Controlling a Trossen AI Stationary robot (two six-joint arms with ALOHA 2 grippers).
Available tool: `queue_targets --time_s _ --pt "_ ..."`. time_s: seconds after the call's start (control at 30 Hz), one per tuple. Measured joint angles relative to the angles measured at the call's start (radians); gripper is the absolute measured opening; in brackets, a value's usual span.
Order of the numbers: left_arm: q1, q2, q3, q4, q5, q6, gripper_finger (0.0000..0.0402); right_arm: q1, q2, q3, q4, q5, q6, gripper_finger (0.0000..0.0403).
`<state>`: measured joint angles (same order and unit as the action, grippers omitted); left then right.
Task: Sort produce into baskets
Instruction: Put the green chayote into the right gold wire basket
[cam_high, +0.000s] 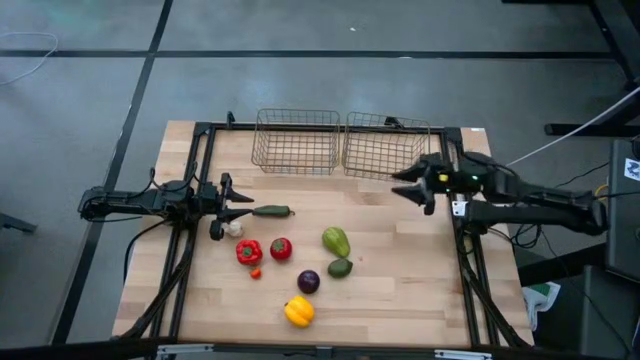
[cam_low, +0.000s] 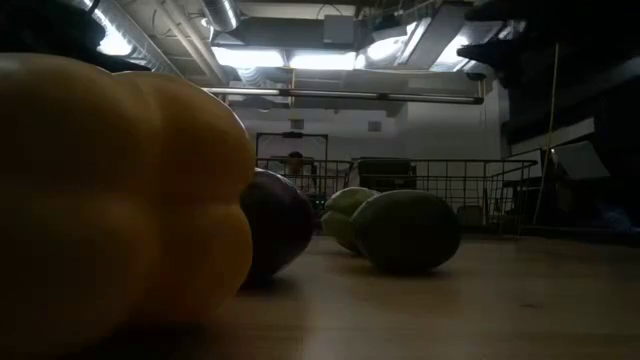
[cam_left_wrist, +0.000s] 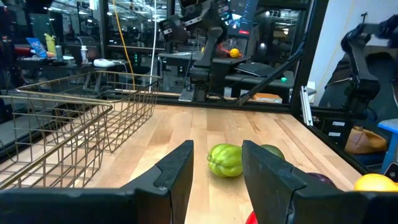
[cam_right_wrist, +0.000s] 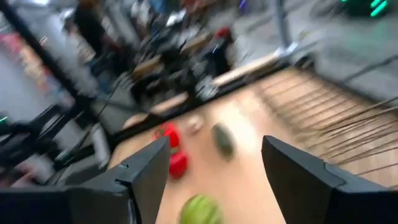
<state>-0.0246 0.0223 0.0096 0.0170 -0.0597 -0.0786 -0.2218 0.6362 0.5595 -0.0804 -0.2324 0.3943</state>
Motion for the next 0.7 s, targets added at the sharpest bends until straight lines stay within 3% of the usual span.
queue_targets --time_s 0.13,0.4,0.57,0.7 --pt "0.0 0.0 0.0 0.0 0.0 0.0 0.0134 0.001 0.163 0.109 -0.067 -0.115 0.043 0.0255" --pt "0.0 0.0 0.0 0.0 0.0 0.0 0.0134 0.001 0.42 0.258 -0.178 -0.189 0.133 0.0255" --pt "0.0 0.0 0.0 0.0 0.0 0.0 0.0134 0.05 0.53 0.292 -0.195 -0.147 0.232 0.0255" --pt "0.0 0.0 0.0 0.0 0.0 0.0 0.0134 0.121 0.602 0.309 -0.195 -0.029 0.318 0.0255"
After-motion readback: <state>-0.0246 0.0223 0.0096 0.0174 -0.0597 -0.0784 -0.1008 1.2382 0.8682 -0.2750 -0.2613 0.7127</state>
